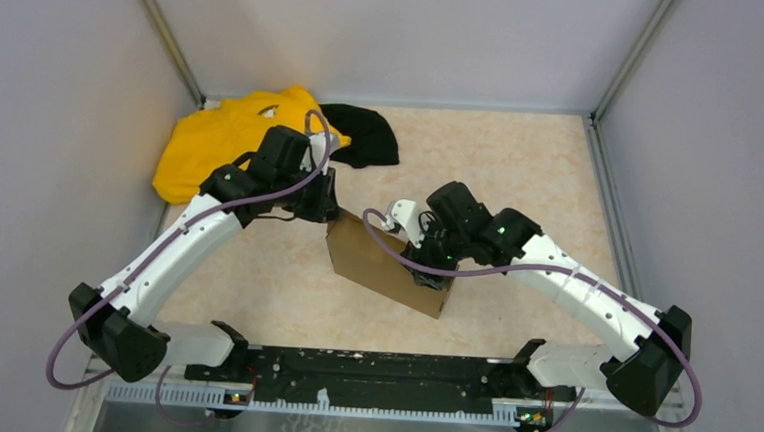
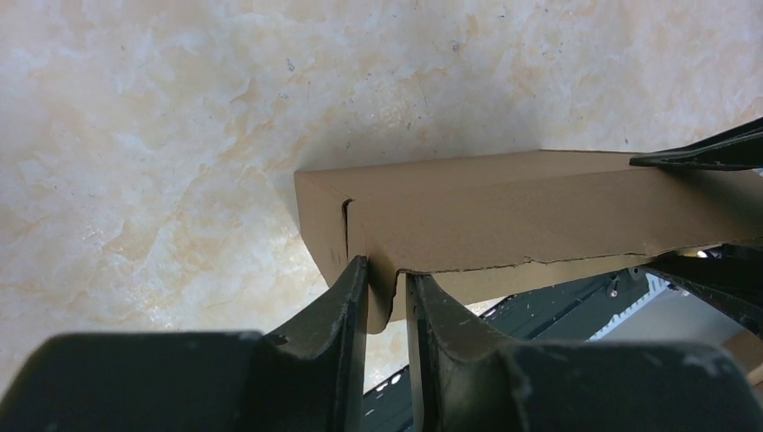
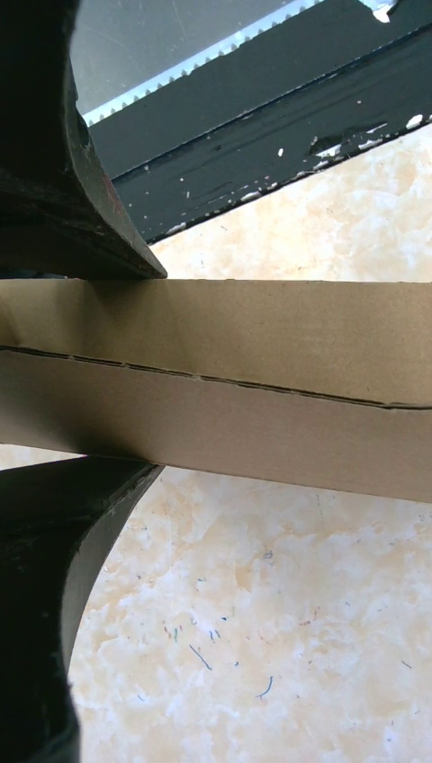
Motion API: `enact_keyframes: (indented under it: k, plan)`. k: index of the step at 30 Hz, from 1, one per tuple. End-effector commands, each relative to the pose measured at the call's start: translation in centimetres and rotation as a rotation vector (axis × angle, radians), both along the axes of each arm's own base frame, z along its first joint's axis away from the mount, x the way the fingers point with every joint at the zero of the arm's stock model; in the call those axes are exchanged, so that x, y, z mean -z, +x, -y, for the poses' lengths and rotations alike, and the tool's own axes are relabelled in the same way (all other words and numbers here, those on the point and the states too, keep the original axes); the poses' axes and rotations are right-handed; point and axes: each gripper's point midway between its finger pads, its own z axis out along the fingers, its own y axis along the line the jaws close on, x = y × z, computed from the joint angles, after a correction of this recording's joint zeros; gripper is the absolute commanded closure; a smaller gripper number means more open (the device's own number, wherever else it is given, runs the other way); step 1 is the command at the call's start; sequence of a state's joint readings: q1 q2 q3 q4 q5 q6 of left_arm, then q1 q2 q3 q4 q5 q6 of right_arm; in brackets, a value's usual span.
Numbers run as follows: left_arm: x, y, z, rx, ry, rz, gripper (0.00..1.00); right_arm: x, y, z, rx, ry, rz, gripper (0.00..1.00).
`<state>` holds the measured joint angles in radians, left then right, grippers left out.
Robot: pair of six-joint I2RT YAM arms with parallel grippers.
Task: Fold the paper box
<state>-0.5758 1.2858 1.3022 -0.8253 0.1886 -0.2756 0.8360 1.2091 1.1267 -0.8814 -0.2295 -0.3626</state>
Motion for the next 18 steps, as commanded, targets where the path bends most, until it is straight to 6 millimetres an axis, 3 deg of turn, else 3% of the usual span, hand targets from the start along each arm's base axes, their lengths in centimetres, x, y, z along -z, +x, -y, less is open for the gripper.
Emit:
enact_keyframes:
  k: [1,11,18]
  plan:
    - [0.4,-1.9,1.7,0.054,-0.081,-0.060,0.74,1.4,1.1,-1.4,-0.044,-0.017,0.045,0.93]
    - [1.2,-2.6,1.1,0.042,-0.081,-0.061,0.74,1.6,1.5,-1.6,-0.037,-0.016,0.049,0.94]
    - [0.4,-2.7,0.4,0.036,-0.048,-0.050,0.74,1.8,1.6,-1.7,-0.031,-0.021,0.047,0.94]
